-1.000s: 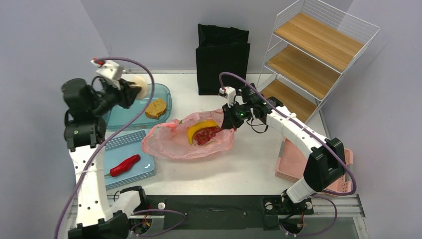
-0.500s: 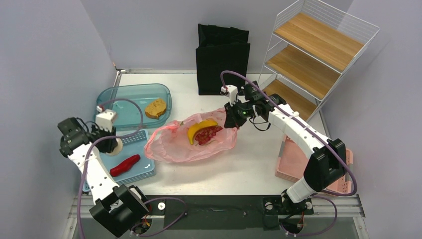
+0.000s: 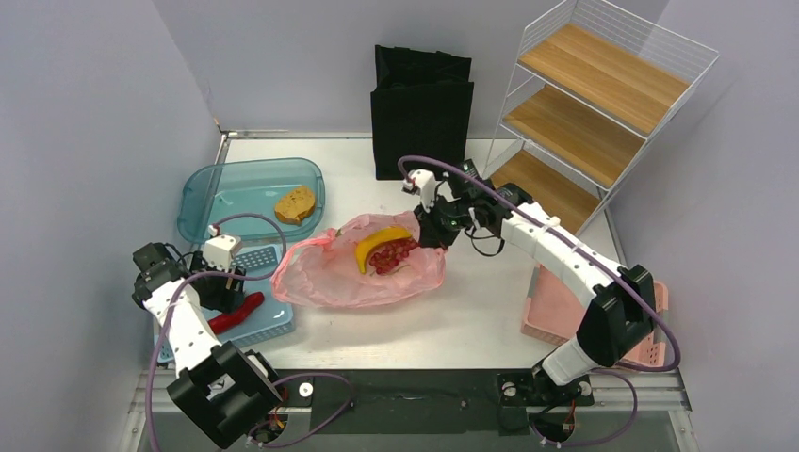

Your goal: Untie the knot of the grocery bags and take out the mixed food

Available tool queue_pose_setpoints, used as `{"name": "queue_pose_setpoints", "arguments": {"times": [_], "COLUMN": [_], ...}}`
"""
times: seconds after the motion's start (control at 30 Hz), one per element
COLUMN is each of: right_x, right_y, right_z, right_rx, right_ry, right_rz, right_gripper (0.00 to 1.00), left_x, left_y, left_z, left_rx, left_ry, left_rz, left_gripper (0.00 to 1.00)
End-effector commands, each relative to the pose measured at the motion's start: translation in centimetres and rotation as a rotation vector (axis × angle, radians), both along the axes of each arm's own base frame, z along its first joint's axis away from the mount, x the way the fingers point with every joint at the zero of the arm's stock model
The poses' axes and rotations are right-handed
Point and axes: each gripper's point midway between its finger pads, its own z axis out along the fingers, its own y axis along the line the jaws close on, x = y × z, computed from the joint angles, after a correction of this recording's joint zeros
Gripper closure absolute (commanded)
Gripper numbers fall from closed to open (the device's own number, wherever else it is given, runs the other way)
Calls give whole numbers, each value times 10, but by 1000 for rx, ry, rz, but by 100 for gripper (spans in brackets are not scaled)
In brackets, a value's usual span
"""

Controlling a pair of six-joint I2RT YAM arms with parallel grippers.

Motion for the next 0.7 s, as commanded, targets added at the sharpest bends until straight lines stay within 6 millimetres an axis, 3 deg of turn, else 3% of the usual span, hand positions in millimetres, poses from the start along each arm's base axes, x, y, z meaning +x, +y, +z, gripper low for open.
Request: {"name": "queue_pose_setpoints", "arguments": {"times": [0.0,0.13,0.33,0.53,0.57,0.67], "right_x": [-17,-31,-27,-19,-17,-17], "right_y": [-4,-15,-24,-29,-28,-30], "right_z": [6,-19,-33,-40,-37,-40], "right_rx": [-69,-145,-201,-232,-226,-234], "right_ry": [-186,-245,-341,-415,-432,-468], "right_rz": [136,190,169,151,146,132], "right_gripper": [100,100,100,100,100,100], "left_x": [18,19,20,52,54,51], "left_y": [-11,-21,-31,-53,-63,-96], "left_z": [34,46,58,135,155,188], "left_rx": [-16,-40,-82,-277,-336,-423], "left_ry": [-147,-190,-231,-455,-497,-549], "left_rz": [-70,-95,-82,-14,-35,-158], "left_gripper": [35,32,29,29,29,29]}}
